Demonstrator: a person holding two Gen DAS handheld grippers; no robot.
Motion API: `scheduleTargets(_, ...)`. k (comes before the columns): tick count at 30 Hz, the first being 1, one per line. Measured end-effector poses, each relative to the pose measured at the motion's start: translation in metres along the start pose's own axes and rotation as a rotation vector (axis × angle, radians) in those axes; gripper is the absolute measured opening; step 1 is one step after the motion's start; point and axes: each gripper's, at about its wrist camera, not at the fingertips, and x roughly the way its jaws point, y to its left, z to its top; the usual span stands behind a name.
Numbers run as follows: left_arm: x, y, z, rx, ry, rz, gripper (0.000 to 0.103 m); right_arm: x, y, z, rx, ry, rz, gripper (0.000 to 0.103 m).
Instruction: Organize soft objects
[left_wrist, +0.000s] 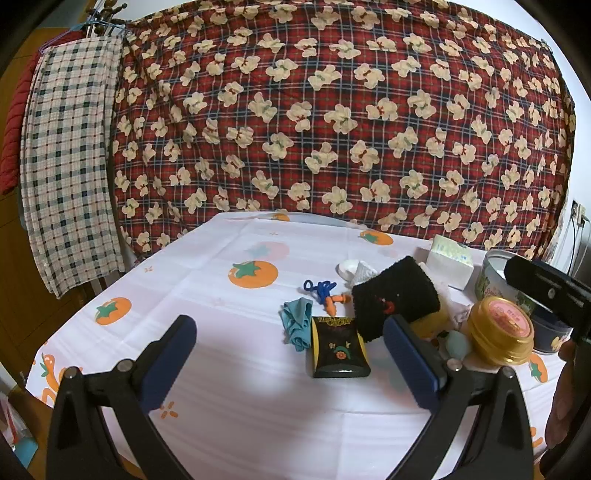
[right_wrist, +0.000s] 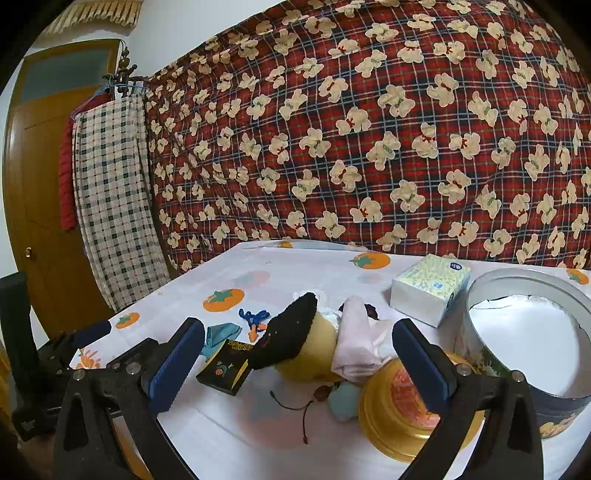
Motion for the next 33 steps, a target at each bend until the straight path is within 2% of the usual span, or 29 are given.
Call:
scheduleTargets(8,0.000,0.000,0.000,0.002,0.002,0.001,0.103,0.002,-0.014,0.000,0.024,0.023,0.007,0.102)
scheduleTargets(33,0.001,-0.001,0.000,0.008,0.010,0.006,0.103,0.003,-0.014,-0.003,0.026,0.028,0.009,0.102)
